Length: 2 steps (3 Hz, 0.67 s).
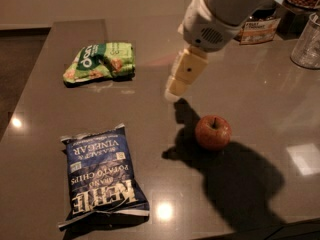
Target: Move green rice chip bag near blue chip bag
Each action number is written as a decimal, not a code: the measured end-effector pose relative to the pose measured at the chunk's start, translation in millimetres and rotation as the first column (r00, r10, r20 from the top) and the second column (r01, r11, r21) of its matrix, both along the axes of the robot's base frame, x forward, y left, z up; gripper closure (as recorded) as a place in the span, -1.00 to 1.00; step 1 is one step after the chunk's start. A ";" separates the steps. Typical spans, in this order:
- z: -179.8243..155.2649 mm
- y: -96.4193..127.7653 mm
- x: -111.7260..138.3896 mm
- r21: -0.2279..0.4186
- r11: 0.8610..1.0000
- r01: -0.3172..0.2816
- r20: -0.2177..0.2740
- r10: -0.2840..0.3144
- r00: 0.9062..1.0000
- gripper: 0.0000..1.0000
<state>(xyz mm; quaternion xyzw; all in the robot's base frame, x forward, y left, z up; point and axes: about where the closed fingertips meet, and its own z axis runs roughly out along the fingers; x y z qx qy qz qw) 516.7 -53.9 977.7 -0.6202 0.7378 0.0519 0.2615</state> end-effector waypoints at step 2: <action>-17.1 82.4 89.2 0.019 0.994 0.111 0.064 -0.112 0.992 -1.00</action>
Offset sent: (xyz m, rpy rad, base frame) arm 0.1128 0.0896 -0.0188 0.0174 -0.0769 -0.1567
